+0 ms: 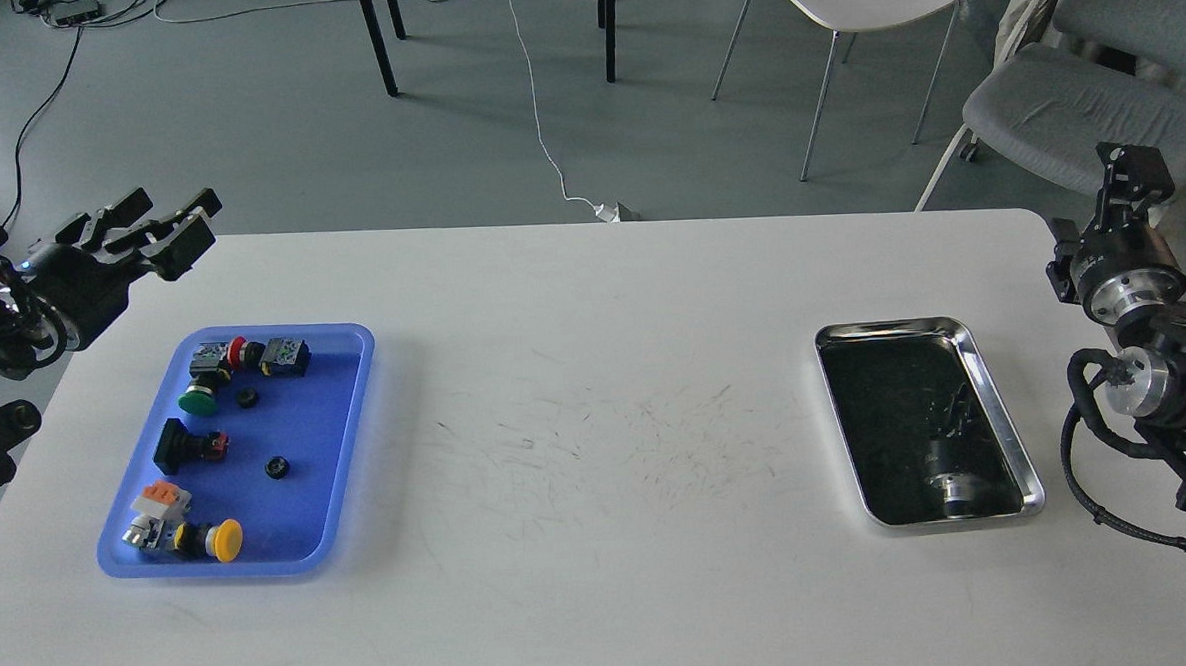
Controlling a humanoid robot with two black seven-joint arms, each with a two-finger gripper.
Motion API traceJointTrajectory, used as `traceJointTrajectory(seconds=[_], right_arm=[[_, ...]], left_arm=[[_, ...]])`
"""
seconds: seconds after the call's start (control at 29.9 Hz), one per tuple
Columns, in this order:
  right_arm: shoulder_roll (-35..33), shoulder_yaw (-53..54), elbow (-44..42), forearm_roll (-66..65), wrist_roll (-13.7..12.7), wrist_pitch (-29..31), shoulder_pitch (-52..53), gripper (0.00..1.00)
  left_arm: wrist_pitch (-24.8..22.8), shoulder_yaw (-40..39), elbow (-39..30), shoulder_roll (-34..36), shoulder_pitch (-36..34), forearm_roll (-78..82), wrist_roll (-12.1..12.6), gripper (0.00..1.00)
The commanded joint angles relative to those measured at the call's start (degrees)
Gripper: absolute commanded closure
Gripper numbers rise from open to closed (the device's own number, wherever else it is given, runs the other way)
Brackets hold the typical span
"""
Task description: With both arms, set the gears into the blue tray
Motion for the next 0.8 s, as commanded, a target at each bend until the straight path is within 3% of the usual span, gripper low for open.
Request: traceJointTrajectory(seconds=[0.0, 0.5, 0.77], right_arm=[[-0.75, -0.43, 0.23, -0.48, 0.08, 0.0, -0.2, 0.03], [-2.69, 0.36, 5.5, -0.3, 0.0, 1.32, -0.28, 0.01], [-2.6, 0.88, 7.53, -0.22, 0.52, 1.85, -0.37, 0.01]], left_arm=[[-5.43, -4.49, 0.04, -1.45, -0.62, -13.23, -0.02, 0.06], [-21.43, -18.03, 3.46, -4.53, -1.24, -30.4, -0.02, 0.01], [-27.58, -20.51, 3.91, -5.32, -1.33, -35.68, 0.29, 0.01]])
